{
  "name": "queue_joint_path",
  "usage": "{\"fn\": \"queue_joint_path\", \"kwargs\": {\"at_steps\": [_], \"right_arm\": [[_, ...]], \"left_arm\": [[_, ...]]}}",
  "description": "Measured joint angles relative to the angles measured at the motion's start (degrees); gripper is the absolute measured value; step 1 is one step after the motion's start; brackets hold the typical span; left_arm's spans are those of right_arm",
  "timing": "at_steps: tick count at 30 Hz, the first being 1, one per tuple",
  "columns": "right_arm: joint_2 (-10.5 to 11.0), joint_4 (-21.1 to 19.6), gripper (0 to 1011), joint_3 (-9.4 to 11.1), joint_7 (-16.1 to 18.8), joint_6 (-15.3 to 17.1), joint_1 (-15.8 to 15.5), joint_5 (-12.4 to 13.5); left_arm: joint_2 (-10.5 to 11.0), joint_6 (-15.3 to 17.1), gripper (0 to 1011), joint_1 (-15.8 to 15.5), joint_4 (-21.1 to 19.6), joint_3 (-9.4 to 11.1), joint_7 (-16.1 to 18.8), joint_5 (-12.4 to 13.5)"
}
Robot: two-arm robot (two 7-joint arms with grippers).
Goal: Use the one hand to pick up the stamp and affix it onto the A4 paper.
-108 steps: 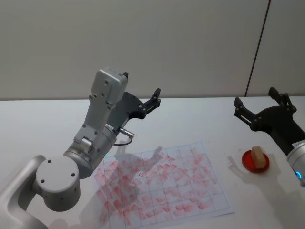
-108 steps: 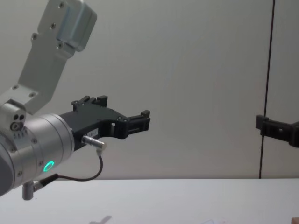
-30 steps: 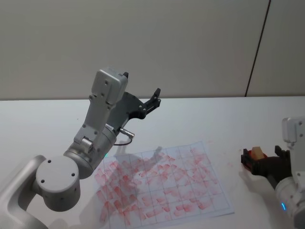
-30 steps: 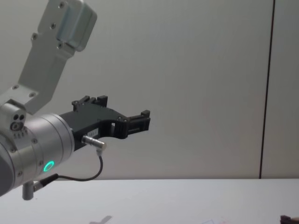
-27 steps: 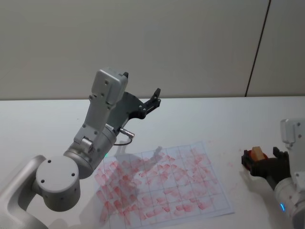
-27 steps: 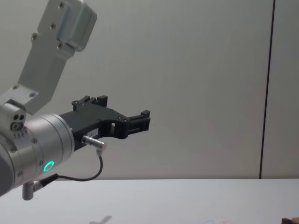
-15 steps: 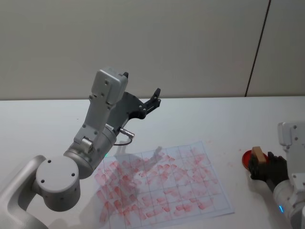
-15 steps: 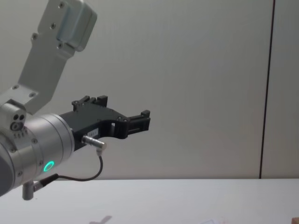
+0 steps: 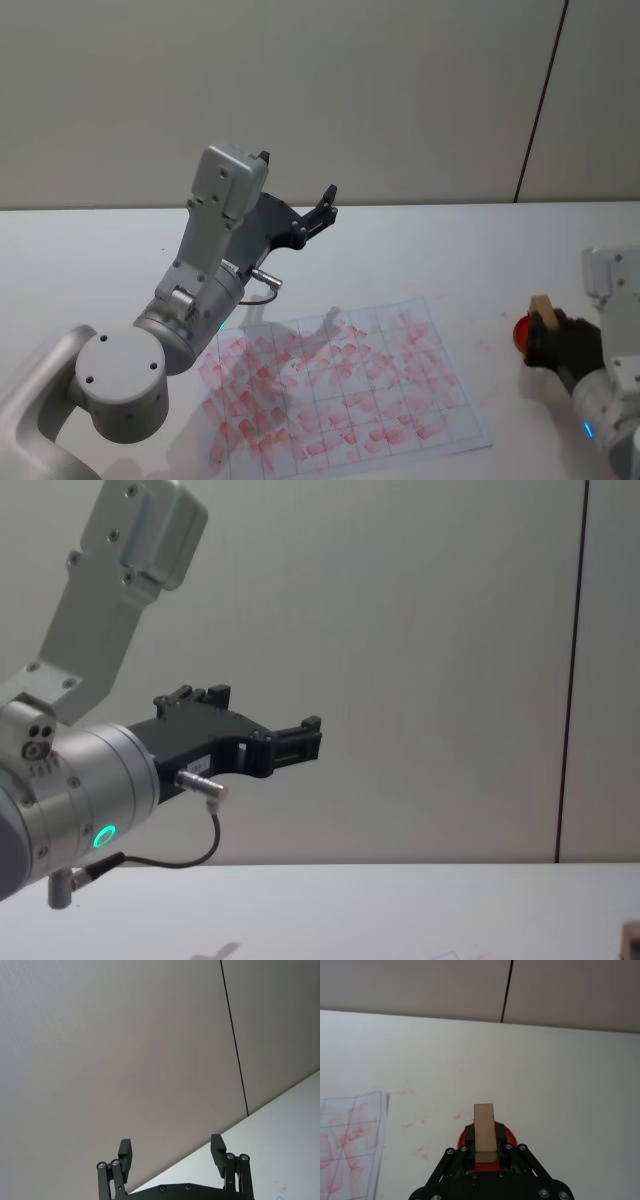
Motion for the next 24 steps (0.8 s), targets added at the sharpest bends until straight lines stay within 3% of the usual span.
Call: {"fn": "queue_joint_path", "kwargs": {"at_steps": [14,24], "right_arm": [[-1.5,-3.4,217,-1.5,6.2,-0.1,1.2,-2.3],[-4.1,-2.3,217,-3.8,11.4,3.1,3.4,-4.3]], "left_arm": [[0.0,0.0,1001,0.0,0.0,0.0,0.0,0.0],[0.0,0.0,1001,0.0,0.0,0.0,0.0,0.0]]}}
